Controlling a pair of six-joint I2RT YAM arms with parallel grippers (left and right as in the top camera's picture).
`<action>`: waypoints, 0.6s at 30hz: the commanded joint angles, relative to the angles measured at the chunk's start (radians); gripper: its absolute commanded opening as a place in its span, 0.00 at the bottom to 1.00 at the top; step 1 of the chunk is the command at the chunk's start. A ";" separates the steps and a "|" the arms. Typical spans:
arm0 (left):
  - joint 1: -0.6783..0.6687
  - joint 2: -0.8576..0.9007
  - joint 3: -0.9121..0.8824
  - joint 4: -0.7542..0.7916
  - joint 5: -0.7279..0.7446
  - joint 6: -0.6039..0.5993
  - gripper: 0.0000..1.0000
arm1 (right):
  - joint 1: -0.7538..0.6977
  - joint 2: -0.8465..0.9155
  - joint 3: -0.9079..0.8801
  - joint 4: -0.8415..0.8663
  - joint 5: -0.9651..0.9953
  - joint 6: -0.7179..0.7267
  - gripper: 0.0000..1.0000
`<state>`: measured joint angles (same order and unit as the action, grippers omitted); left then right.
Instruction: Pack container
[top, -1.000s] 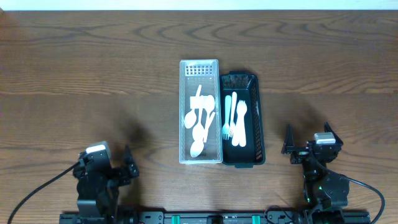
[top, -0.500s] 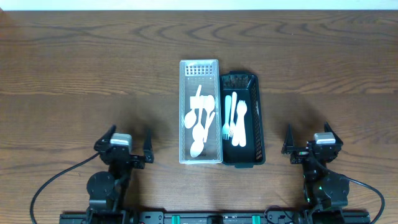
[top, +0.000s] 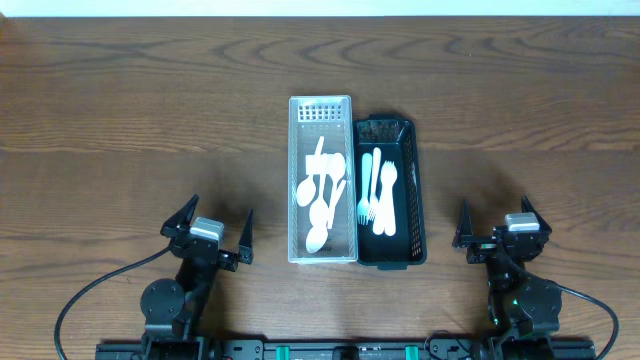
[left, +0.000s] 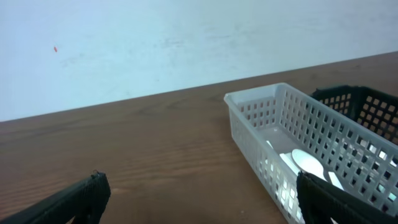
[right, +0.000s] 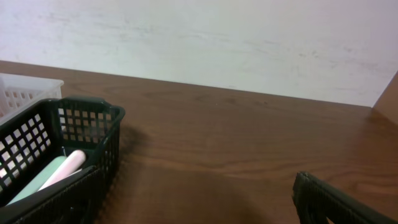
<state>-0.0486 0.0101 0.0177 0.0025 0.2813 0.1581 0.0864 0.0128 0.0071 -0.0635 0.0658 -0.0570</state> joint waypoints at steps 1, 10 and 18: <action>-0.003 -0.001 -0.014 -0.056 -0.021 -0.041 0.98 | 0.011 -0.004 -0.002 -0.005 -0.003 -0.011 0.99; -0.003 -0.008 -0.014 -0.050 -0.020 -0.145 0.98 | 0.011 -0.004 -0.002 -0.005 -0.003 -0.011 0.99; -0.003 -0.006 -0.014 -0.050 -0.020 -0.145 0.98 | 0.011 -0.004 -0.002 -0.004 -0.003 -0.011 0.99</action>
<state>-0.0486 0.0105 0.0250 -0.0177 0.2588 0.0261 0.0864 0.0128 0.0071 -0.0635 0.0658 -0.0570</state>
